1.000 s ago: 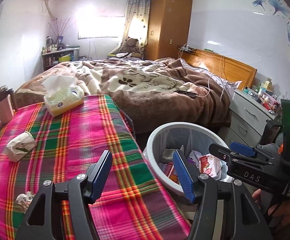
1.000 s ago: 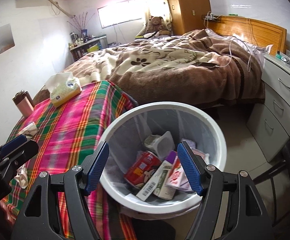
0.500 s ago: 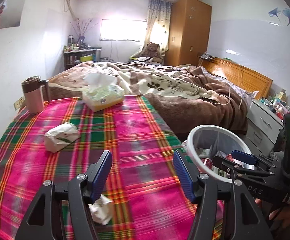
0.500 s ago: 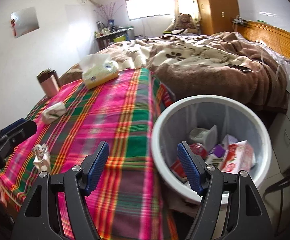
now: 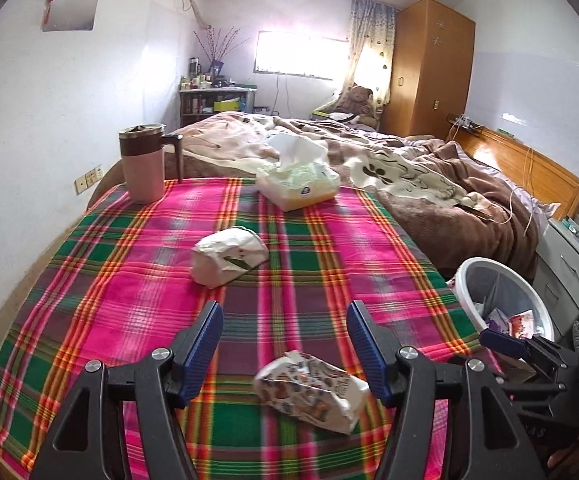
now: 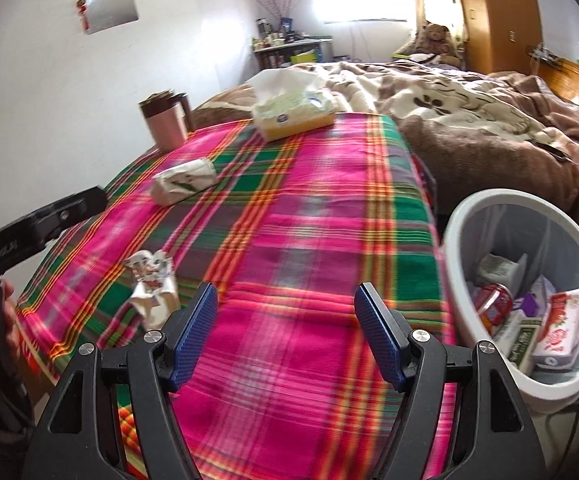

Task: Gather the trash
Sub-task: 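Withdraw both tools from the bin back over the plaid cloth, then grasp the patterned snack wrapper with the right gripper while the left gripper grasps the crumpled white paper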

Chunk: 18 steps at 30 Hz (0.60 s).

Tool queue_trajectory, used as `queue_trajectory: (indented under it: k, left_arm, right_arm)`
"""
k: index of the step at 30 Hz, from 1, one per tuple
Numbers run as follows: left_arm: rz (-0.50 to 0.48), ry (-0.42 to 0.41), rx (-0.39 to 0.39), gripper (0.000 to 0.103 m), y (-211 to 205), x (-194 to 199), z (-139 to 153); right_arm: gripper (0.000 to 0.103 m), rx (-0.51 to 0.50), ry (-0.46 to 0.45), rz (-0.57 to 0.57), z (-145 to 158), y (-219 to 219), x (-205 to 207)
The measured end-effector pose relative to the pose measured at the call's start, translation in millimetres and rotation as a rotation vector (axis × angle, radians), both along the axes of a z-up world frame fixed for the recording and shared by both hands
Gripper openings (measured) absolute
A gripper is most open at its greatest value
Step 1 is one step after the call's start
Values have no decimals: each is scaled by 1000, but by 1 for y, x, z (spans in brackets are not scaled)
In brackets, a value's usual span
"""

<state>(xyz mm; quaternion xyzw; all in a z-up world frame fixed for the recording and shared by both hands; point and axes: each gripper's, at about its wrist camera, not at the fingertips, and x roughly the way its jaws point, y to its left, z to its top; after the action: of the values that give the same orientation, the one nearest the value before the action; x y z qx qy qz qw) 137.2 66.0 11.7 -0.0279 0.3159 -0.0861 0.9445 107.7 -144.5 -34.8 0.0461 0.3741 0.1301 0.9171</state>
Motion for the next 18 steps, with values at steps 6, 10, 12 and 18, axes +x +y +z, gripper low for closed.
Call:
queue_trajectory:
  k: [6, 10, 12, 18]
  left_arm:
    - [6, 21, -8, 64, 21, 18, -6]
    - [2, 34, -20, 64, 30, 31, -11]
    - [5, 54, -35, 64, 37, 41, -14]
    - [0, 74, -15, 64, 46, 65, -22]
  right_arm:
    - [72, 4, -5, 118, -3, 36, 1]
    - [72, 25, 11, 186, -9, 55, 2]
    - [72, 24, 19, 215, -12, 64, 2]
    - [72, -17, 80, 210, -24, 82, 21]
